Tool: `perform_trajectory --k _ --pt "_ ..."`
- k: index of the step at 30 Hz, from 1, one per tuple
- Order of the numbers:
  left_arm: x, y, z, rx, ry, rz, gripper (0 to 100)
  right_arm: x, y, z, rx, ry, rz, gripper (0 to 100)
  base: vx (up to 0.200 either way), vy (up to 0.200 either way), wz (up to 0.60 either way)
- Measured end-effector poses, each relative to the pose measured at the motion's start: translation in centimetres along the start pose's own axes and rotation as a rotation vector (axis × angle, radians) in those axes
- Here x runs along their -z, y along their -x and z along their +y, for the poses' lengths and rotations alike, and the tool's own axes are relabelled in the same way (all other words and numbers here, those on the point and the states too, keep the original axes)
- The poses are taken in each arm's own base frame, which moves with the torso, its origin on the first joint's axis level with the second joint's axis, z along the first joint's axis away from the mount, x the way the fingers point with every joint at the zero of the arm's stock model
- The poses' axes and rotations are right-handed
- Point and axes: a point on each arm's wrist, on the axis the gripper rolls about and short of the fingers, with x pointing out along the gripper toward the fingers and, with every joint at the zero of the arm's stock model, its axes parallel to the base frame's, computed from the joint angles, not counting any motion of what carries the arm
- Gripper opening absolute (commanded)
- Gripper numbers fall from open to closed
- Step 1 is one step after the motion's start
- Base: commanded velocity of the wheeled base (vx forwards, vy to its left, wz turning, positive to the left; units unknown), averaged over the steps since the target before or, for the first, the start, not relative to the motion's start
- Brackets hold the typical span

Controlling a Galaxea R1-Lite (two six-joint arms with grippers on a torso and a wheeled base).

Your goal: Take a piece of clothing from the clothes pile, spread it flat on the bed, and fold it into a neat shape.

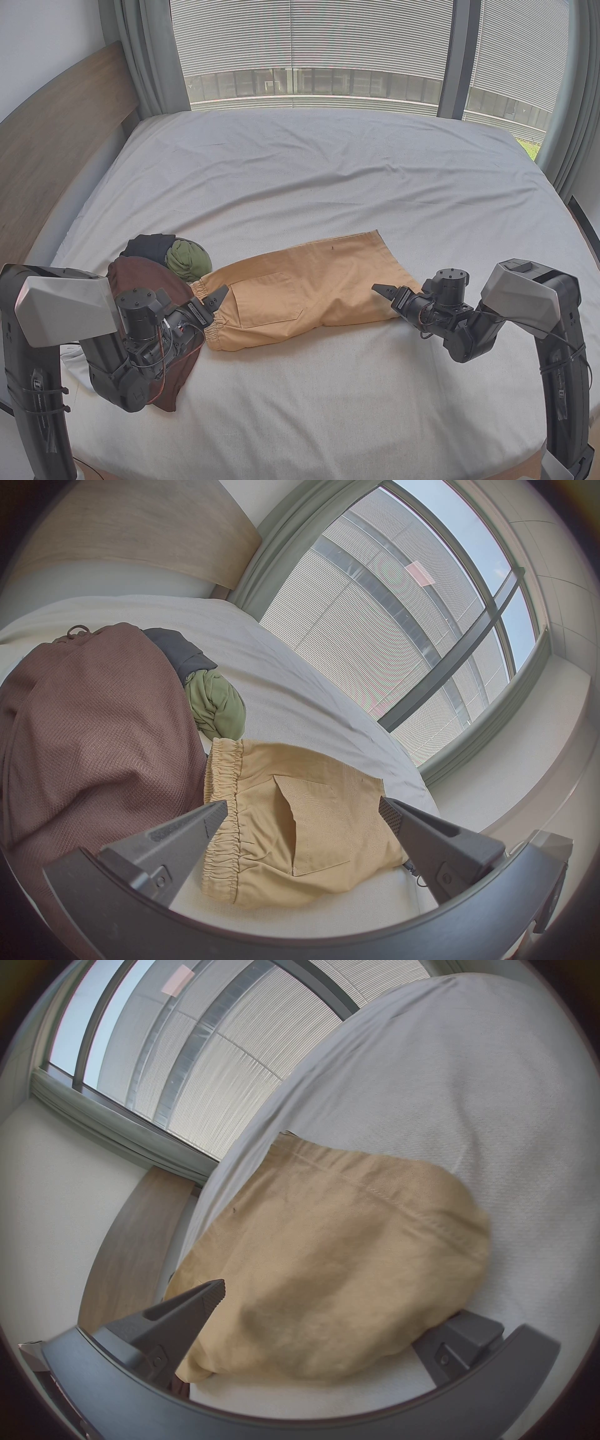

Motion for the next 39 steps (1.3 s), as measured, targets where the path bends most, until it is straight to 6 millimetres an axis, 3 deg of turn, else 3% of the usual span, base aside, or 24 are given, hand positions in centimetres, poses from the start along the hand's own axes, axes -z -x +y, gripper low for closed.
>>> perform_trajectory --k 19,20,30,39 --pt "0.1 -0.1 0.1 -0.001 0.005 0.003 100 2.4 -2.2 -0.3 -0.110 -0.012 -0.057 100 0.000 0.000 0.00" --pt "0.1 -0.1 0.1 -0.001 0.005 0.004 100 2.4 -2.2 -0.4 -0.110 -0.012 -0.057 0 0.000 0.000 0.00" --pt "0.2 -0.1 0.1 0.000 0.009 0.008 100 3.2 -1.8 -0.7 -0.101 -0.016 -0.044 0 0.000 0.000 0.00" --pt "0.3 -0.1 0.3 -0.004 0.011 0.013 100 3.6 1.3 0.3 -0.085 0.031 -0.029 0 0.000 0.000 0.00"
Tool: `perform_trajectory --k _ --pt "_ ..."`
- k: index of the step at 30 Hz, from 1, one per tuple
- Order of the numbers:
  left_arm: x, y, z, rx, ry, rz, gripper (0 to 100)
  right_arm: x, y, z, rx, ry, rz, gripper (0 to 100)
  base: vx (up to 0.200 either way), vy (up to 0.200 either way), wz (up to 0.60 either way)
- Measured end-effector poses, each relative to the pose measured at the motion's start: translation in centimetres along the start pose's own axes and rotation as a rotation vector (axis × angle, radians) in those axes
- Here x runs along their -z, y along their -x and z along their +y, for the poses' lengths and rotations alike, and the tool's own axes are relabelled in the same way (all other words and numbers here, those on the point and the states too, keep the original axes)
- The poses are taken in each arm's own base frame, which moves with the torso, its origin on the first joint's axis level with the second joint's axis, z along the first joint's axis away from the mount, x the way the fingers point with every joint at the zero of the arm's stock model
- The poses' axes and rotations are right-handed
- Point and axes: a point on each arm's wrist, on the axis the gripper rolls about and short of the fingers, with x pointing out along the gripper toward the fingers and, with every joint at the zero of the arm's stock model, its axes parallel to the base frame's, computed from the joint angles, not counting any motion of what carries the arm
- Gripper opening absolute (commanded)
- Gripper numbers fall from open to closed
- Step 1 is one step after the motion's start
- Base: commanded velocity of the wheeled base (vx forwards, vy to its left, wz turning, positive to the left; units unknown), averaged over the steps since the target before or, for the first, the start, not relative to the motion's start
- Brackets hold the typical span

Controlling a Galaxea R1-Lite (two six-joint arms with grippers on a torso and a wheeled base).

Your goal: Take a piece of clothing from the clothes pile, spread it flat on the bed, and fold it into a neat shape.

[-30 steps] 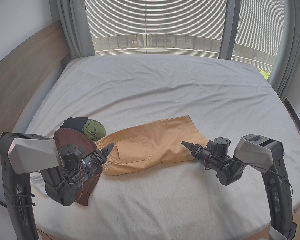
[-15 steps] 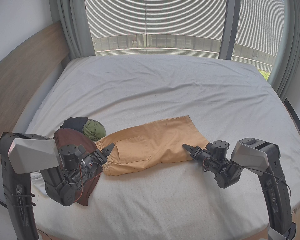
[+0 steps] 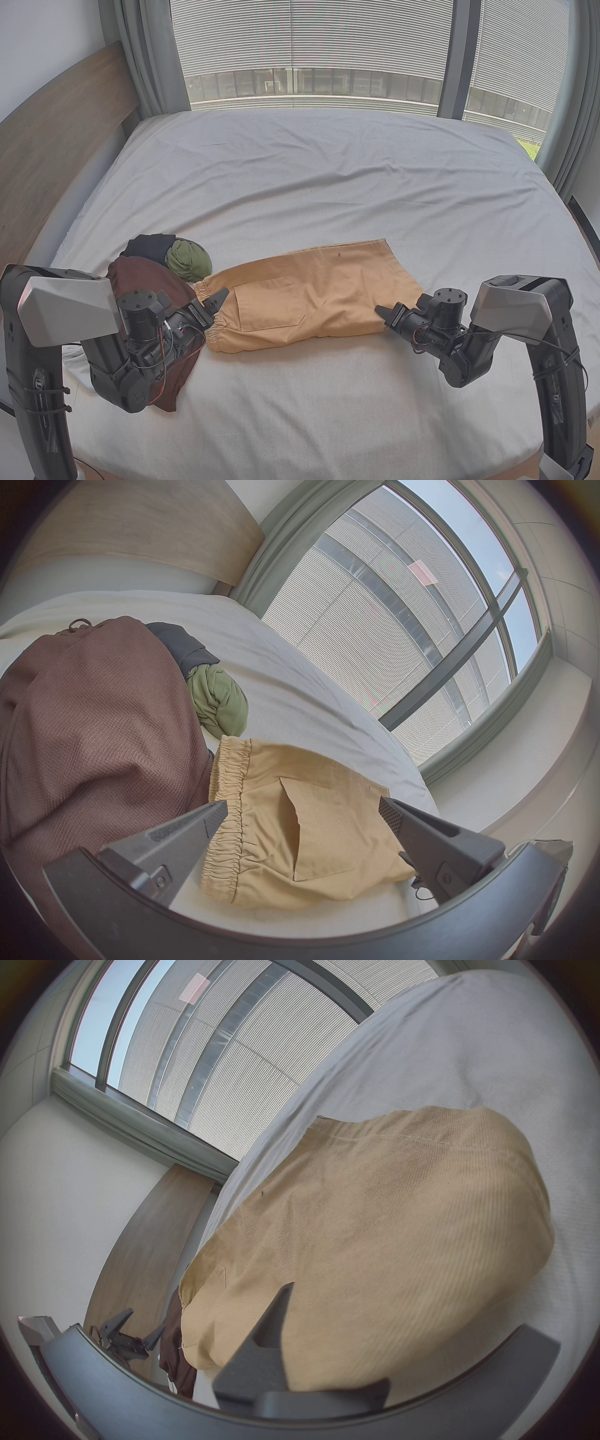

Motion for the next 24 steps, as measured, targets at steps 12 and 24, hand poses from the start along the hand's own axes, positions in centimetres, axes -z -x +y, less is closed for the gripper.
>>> perform_trajectory --k 12,24 --pt "0.1 0.1 0.0 -0.002 0.000 0.004 100 1.4 6.8 -0.1 0.154 0.054 0.093 0 0.000 0.000 0.00" --pt "0.7 0.6 0.1 0.014 0.001 0.059 100 2.1 12.9 -0.2 0.260 0.120 0.162 0 0.000 0.000 0.00"
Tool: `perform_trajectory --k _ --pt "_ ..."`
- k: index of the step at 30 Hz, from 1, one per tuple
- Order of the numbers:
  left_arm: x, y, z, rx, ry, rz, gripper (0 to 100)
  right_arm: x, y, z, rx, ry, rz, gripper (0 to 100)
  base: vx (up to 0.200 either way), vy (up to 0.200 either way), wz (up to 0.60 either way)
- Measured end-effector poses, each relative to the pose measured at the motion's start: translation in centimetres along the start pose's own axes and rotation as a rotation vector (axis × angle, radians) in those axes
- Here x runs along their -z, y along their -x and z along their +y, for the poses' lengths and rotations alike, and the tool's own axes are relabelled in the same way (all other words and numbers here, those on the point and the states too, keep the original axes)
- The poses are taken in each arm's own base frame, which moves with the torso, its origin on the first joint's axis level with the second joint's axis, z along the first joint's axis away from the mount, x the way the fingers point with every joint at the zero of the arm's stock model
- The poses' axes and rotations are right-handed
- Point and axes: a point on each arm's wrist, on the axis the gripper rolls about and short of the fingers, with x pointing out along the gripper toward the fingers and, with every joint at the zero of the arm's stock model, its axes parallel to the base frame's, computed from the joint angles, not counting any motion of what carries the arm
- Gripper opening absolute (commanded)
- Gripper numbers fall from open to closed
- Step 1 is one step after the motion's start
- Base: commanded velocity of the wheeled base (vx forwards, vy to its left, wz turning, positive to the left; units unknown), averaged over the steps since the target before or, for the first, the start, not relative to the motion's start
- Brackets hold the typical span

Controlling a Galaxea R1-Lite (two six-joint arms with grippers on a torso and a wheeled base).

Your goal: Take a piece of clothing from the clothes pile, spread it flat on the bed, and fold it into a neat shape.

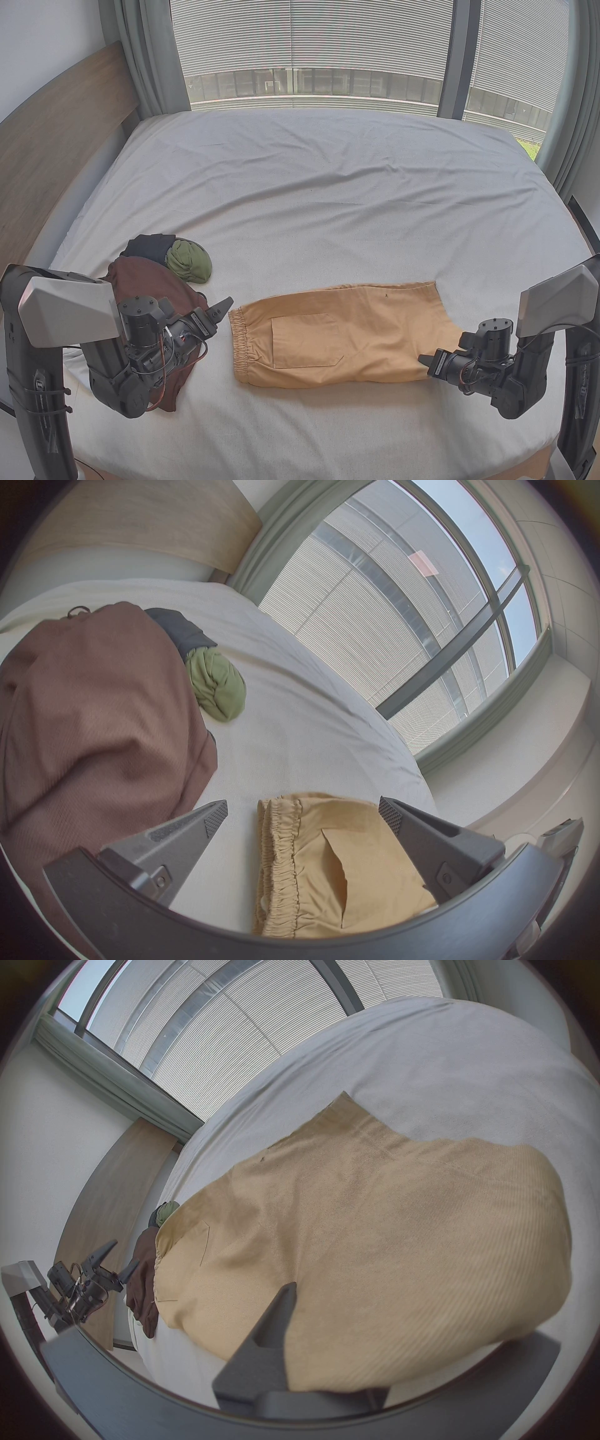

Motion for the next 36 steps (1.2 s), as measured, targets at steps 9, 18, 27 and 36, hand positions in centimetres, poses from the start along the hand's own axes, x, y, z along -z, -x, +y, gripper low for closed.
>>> perform_trajectory --k 9,18,27,36 --pt "1.5 0.5 0.4 0.014 0.020 0.092 100 0.5 0.7 -0.5 0.002 0.006 -0.014 100 0.000 0.000 0.00" --pt "3.1 0.9 -0.3 0.021 0.068 0.152 100 2.2 2.5 -0.5 0.033 0.014 0.071 100 0.000 0.000 0.00" --pt "5.0 0.0 0.3 -0.018 0.060 0.178 100 2.4 4.4 0.6 0.011 0.032 0.088 100 0.000 0.000 0.00" --pt "7.1 -0.6 0.7 -0.037 0.106 0.226 100 1.9 4.6 1.1 -0.013 0.038 0.064 100 0.000 0.000 0.00"
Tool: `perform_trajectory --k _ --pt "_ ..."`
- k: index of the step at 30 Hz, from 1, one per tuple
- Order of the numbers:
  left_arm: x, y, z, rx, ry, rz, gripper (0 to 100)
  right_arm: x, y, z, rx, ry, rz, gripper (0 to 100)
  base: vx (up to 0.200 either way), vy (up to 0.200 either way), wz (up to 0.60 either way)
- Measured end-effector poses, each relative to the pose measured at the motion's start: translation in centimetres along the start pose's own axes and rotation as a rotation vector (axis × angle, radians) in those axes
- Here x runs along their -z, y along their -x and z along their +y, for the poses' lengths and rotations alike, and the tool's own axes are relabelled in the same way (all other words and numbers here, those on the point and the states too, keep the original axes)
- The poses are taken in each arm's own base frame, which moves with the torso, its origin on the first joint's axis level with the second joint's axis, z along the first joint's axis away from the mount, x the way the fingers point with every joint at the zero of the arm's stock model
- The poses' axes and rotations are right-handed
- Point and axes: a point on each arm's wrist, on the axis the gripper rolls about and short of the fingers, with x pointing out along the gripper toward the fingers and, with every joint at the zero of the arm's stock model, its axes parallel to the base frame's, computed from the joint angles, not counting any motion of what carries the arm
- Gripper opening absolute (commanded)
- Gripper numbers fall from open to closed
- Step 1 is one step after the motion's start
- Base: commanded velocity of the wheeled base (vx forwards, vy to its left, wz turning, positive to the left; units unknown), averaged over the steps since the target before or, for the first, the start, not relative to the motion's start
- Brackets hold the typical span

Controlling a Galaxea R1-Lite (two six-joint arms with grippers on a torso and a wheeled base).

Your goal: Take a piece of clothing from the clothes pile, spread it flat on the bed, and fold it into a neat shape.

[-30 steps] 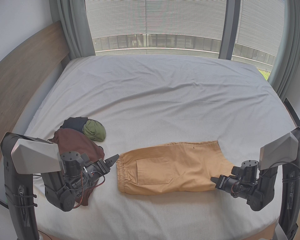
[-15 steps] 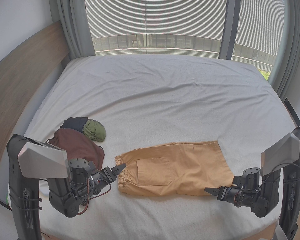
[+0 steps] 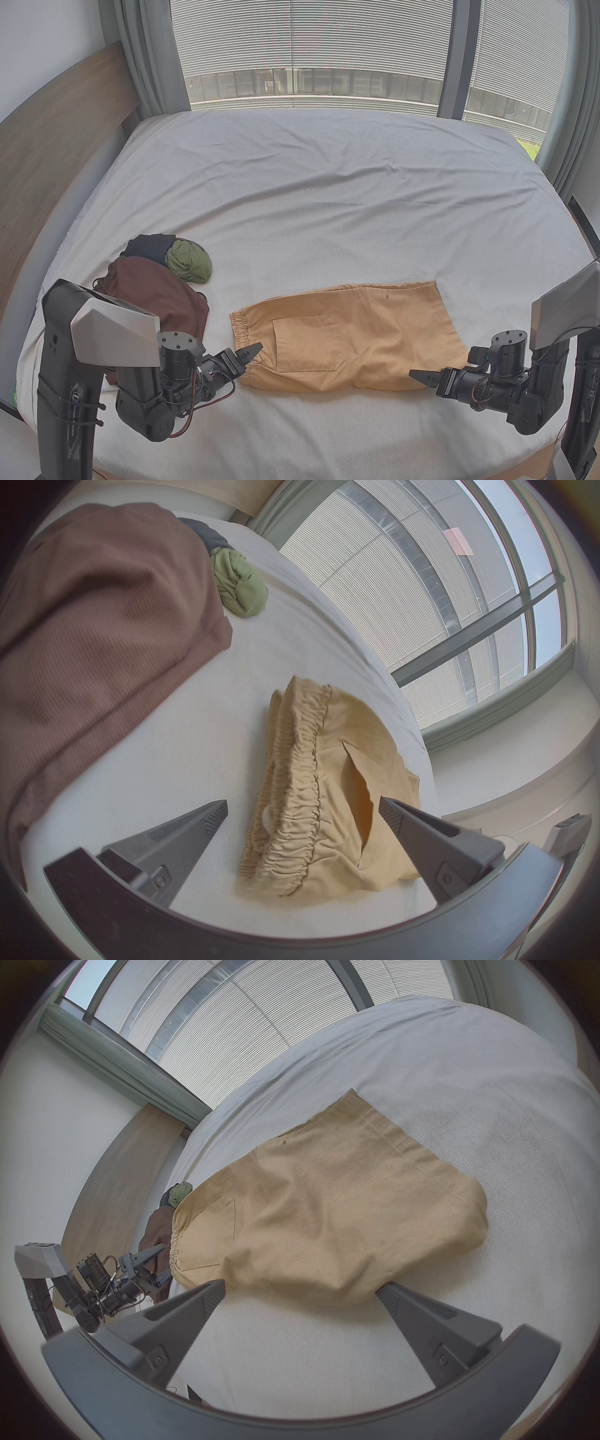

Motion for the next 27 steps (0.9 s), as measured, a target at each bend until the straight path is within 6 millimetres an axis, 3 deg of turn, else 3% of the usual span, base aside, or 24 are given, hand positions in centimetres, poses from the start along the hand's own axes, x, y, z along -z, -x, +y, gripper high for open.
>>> perform_trajectory --k 8,23,24,27 --pt "1.0 -1.3 -0.6 0.031 0.059 0.018 100 -0.3 0.0 0.0 -0.004 -0.001 -0.016 100 0.000 0.000 0.00" --pt "0.8 -2.9 -1.8 0.110 0.083 0.021 100 -1.0 -0.3 0.2 -0.016 0.001 -0.048 100 0.000 0.000 0.00" --pt "0.8 -2.9 -1.7 0.108 0.084 0.022 0 -1.0 -0.3 0.2 -0.016 0.001 -0.048 100 0.000 0.000 0.00" --pt "0.8 -2.9 -1.7 0.108 0.085 0.023 0 -1.0 -0.3 0.2 -0.016 0.001 -0.049 100 0.000 0.000 0.00"
